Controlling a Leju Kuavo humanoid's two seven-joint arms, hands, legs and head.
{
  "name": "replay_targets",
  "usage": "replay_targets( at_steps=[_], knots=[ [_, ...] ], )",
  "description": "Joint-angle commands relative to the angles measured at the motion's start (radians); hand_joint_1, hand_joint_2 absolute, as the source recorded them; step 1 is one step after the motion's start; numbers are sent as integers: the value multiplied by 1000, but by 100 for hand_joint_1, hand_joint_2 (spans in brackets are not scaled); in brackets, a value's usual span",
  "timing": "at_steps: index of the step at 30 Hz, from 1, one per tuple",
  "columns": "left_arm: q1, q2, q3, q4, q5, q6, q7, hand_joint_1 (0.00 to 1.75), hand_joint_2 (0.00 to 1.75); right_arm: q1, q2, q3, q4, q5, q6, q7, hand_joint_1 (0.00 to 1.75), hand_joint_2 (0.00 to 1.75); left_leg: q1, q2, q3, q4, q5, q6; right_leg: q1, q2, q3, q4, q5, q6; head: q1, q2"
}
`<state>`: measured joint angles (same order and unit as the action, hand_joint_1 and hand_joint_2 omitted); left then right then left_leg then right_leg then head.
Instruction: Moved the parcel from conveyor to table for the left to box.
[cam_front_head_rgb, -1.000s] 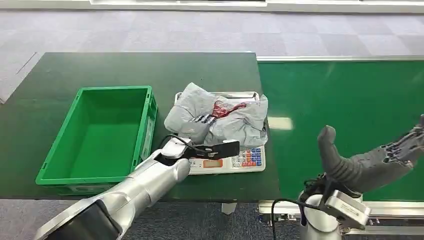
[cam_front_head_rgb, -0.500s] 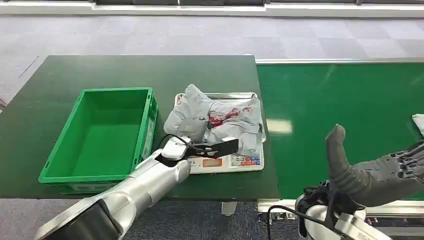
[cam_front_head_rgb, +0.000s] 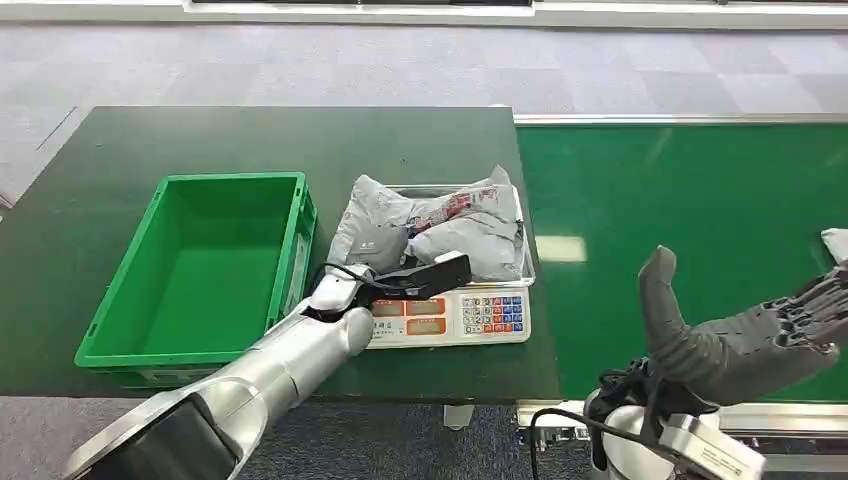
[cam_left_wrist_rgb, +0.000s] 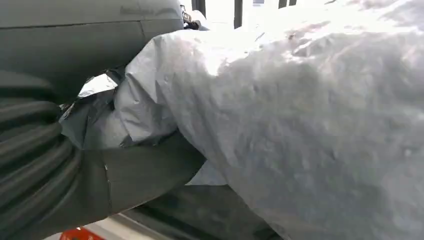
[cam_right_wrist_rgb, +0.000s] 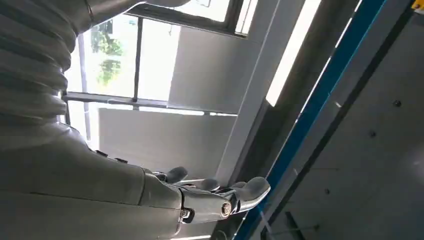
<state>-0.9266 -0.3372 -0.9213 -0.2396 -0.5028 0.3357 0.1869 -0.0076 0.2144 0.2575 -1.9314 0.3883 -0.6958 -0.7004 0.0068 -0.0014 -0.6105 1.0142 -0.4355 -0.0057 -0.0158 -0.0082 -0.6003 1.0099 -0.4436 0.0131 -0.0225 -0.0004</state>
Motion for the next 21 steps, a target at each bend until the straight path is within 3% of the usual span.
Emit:
replay_targets(
  at_steps=[1,8,11,15,18,21],
  knots=[
    [-93,51,174,-3,29,185,-112,175,175,-42,-25,-2,97,0,-2,2,0,175,1,3,-1,1,-1,0,1,3,-2,0,1,-1,0,0],
    [-210,157,310,-58,35,309,-184,175,175,-44,-45,-33,137,0,-2,2,0,175,1,4,-2,1,0,-1,2,5,-3,0,1,-1,0,0],
    [-238,258,384,-110,9,354,-199,175,175,-33,-69,-57,152,-25,-2,2,0,175,2,5,-2,1,0,-1,2,5,-4,0,2,-1,0,0],
    [-171,389,611,-242,-118,354,-222,175,175,18,-95,-74,157,-35,-2,2,0,175,1,8,0,-2,0,-2,3,9,-3,-2,2,-2,0,0],
    [-85,469,797,-341,-182,329,-261,175,175,57,-110,-93,192,-51,59,2,0,175,1,10,3,-4,1,-3,2,12,-2,-3,2,-3,0,0],
    [-57,468,873,-370,-224,300,-294,175,175,62,-108,-99,192,-51,71,2,0,175,1,12,7,-8,0,-3,2,15,1,-5,2,-3,0,0]
  ],
)
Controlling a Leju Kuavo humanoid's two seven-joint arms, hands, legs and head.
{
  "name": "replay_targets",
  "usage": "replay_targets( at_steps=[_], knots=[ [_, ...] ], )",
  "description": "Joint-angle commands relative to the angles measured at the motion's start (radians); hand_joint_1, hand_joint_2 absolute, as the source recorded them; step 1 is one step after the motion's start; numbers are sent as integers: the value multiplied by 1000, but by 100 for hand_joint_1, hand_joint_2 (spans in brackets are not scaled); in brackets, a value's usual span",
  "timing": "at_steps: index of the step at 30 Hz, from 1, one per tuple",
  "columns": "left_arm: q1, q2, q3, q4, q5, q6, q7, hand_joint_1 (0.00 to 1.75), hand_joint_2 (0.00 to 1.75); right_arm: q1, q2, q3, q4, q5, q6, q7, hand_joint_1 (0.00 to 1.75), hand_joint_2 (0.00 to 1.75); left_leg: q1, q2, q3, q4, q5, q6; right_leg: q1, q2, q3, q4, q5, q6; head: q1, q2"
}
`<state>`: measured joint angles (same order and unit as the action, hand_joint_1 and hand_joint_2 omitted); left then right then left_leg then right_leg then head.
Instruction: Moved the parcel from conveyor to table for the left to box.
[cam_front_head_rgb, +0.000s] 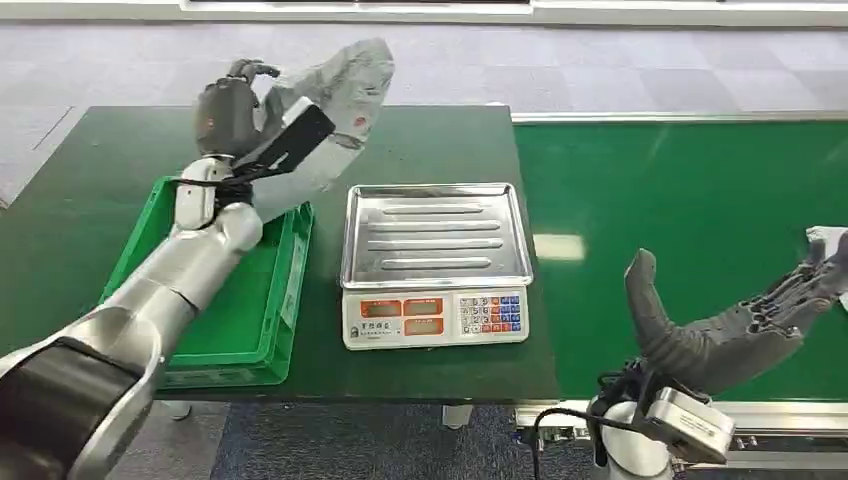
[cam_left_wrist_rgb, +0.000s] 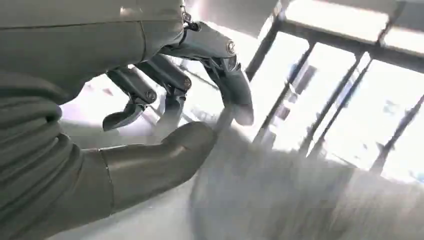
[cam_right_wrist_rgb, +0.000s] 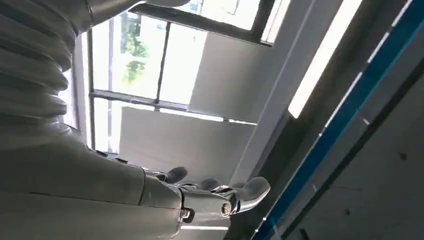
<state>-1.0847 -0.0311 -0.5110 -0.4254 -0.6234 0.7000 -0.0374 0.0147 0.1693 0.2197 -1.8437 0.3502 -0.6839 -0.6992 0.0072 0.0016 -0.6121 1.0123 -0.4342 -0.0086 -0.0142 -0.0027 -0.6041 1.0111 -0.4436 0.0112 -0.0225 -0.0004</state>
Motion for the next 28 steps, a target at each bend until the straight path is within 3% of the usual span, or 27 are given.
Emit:
replay_targets(
  at_steps=[1,4,8,11,13,23,24,25,28],
  knots=[
    [100,159,462,-185,-107,-62,-69,175,175,39,-63,-62,105,-12,59,1,0,175,1,6,5,-3,-1,-1,1,7,2,-3,1,-1,0,0],
    [119,161,497,-200,-129,-59,-51,175,175,52,-59,-71,107,-1,69,6,0,175,1,3,4,-2,-1,-1,1,2,2,-3,0,-2,0,0],
    [265,184,621,-310,-8,-204,-191,175,175,88,-66,-99,106,-12,157,45,0,175,1,3,6,-4,-1,0,1,2,4,-5,0,-2,0,0],
    [401,137,642,-415,65,-342,-263,175,175,106,-56,-122,103,11,184,43,0,175,-1,4,8,-6,-1,0,-2,3,6,-5,-1,-2,0,0],
    [473,112,617,-482,66,-344,-264,175,175,116,-55,-130,97,17,183,46,0,175,0,5,10,-7,-2,0,-1,4,7,-6,-1,-3,0,0],
    [498,117,618,-513,109,-382,-239,175,175,121,-65,-124,106,12,187,53,0,175,1,3,4,-2,-3,-1,0,2,2,-3,-2,-2,0,0],
    [506,117,619,-522,114,-383,-241,37,175,119,-66,-122,110,12,187,52,0,175,1,2,5,-3,-3,-1,0,2,3,-4,-2,-2,0,0],
    [510,117,620,-528,115,-382,-241,0,175,117,-66,-121,113,11,187,52,0,175,0,2,4,-2,-3,-2,-1,2,2,-2,-2,-2,0,0],
    [553,97,632,-598,179,-407,-280,0,175,109,-69,-117,123,6,189,59,0,175,1,2,4,-3,-3,-1,1,2,3,-4,-2,-2,0,0]
  ],
)
